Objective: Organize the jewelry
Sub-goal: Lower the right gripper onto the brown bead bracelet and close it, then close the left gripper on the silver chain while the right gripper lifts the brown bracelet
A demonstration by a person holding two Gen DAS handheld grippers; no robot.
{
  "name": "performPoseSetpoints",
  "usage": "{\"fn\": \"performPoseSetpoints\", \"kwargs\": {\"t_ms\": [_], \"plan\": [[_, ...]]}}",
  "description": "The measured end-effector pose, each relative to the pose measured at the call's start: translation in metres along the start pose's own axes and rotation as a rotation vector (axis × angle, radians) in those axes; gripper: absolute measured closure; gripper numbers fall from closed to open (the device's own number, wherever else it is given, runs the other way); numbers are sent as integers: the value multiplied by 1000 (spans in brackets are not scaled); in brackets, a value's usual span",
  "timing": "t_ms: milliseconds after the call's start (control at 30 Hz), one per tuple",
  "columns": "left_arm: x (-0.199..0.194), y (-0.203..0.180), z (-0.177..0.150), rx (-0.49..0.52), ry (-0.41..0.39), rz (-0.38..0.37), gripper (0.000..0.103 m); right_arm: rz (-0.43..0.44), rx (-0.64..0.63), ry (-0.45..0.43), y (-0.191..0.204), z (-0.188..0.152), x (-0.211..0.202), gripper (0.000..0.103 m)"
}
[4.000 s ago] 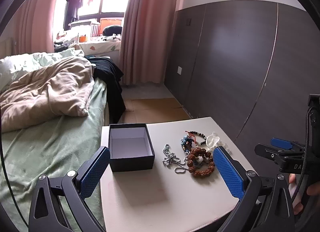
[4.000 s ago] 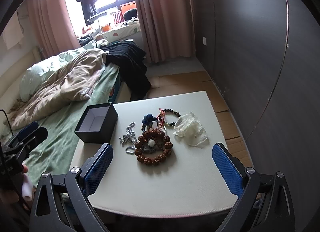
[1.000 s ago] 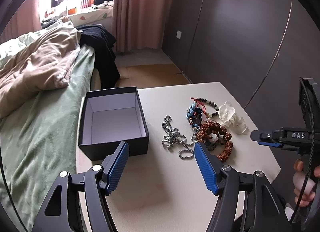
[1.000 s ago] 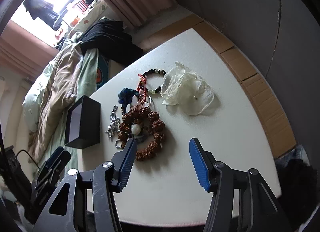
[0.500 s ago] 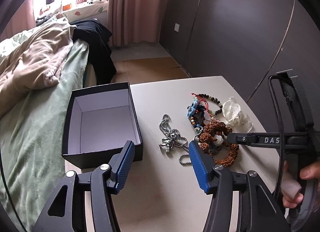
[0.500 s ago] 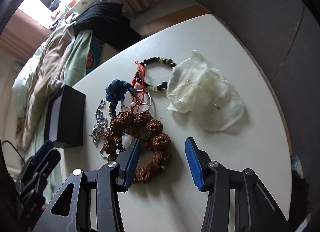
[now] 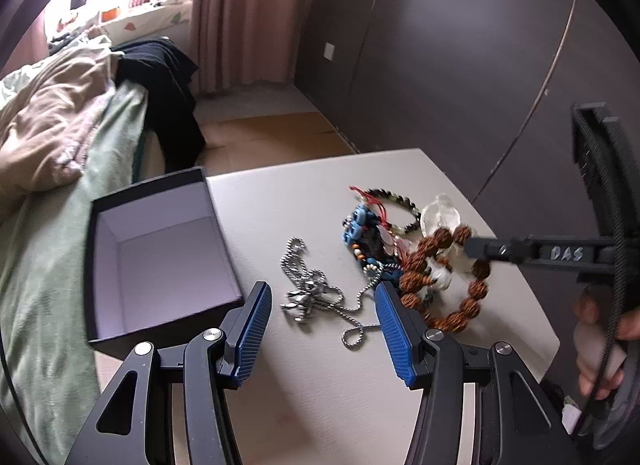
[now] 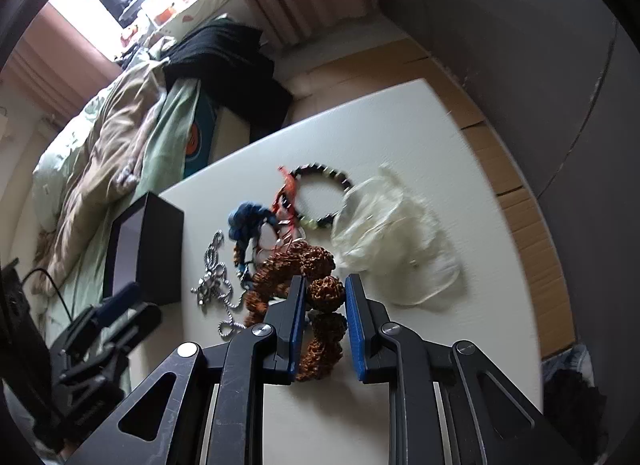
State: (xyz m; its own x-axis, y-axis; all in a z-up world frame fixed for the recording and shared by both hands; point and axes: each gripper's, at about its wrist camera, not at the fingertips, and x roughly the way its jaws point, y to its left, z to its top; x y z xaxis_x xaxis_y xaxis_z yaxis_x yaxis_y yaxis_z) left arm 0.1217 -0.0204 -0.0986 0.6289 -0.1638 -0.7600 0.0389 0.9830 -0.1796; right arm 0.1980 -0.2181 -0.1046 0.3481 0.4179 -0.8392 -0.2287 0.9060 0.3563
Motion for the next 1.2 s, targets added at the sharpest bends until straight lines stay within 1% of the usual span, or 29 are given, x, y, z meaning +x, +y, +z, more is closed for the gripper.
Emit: {"fn": "performPoseSetpoints", "kwargs": {"t_ms": [167,300,500,667,700,767,800,833,867,900,1000,1067,1200], "plan": [[19,-6,-3,5,31,26,47,11,28,-10,-10,2,-6,82],[32,-12,-4,29,30,63,47,27,38,-22,-12,3,-12,82],[47,-11,-2,17,21,115,47,46,45,-37,-18,2,-23,82],[64,-3,-5,-1,51,141,48,48,40,-43,-19,1,-28,82],[62,-5,-5,8,32,146,48,48,39,-43,-19,1,-28,82],[63,-7,-5,18,35,159,48,49,40,-43,-18,0,-29,82],[63,-8,-5,22,35,171,54,49,40,-44,-18,-1,-29,82],[62,-9,-5,26,31,173,70,48,39,-43,-18,0,-29,82],[61,-9,-6,22,31,160,78,49,38,-43,-18,-1,-29,82],[61,-9,-6,19,36,148,88,50,38,-43,-17,-1,-29,82],[58,-13,-8,28,45,130,89,63,41,-44,-16,-3,-32,82],[53,-14,-9,16,38,108,89,83,51,-49,-17,-3,-34,82],[24,-19,-4,4,-24,68,90,143,76,-85,-16,-2,-46,82]]}}
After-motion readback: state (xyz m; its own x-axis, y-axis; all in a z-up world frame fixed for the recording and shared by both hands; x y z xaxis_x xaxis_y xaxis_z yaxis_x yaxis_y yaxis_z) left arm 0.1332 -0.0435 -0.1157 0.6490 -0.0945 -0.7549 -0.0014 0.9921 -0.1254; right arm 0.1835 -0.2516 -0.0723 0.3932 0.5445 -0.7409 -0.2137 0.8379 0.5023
